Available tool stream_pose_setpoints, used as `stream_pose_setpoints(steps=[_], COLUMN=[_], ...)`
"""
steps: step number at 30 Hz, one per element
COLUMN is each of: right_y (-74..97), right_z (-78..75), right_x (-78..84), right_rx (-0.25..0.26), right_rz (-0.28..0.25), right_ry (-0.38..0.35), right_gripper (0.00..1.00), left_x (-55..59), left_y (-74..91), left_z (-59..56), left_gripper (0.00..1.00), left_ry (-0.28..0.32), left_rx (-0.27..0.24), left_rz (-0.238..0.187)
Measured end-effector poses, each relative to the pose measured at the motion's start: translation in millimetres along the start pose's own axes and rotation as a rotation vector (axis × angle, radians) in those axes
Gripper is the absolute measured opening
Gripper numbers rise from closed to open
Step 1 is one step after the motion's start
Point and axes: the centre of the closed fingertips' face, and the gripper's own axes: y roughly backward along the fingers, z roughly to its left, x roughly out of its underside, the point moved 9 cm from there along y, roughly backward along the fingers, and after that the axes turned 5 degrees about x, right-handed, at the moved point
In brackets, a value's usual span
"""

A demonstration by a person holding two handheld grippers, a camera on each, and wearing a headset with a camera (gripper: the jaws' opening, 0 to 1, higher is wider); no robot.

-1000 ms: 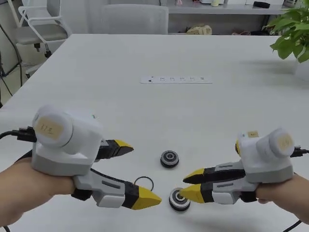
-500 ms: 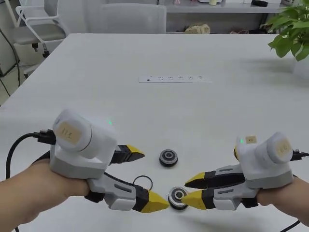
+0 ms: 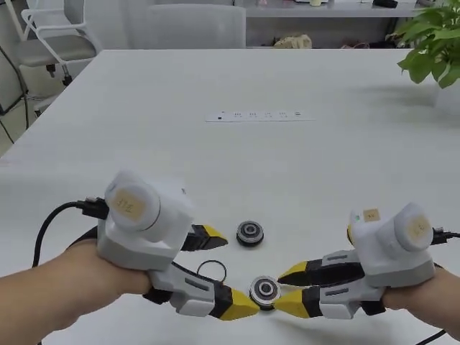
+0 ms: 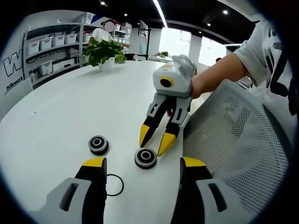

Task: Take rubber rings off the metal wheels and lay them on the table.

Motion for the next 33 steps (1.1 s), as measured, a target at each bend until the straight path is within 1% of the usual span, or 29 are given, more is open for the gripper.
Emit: stream_pose_setpoints(steps=[7, 16, 21, 29, 33], right_y=[-1.0, -1.6, -2.7, -1.8, -2.1], right_z=[0.7, 0.2, 0.4, 0.6, 0.1], right_x=[3.5, 5.1, 6.1, 6.6, 6.7], right_rx=[0.003, 0.011, 0.012, 0.018, 0.021], right_rz=[0.011, 0.012, 0.012, 0.016, 0.017], right_ry=[0.019, 0.033, 0.043, 0.055, 0.060], right_gripper=[0.20, 0.18, 0.17, 0.14, 0.14], left_x=[0.9, 3.2, 2.7, 5.1, 5.4], left_y=[-9.5, -20.7, -27.6, -35.7, -38.8], left_z=[0.8, 0.1, -0.9, -1.9, -1.6], left_gripper=[0.55, 0.48, 0.44, 0.35, 0.28], left_ry=[0.000, 0.003, 0.001, -0.006, -0.008], left_rx=[0.016, 0.036, 0.044, 0.060, 0.065], left_rz=[0.014, 0.029, 0.032, 0.043, 0.042])
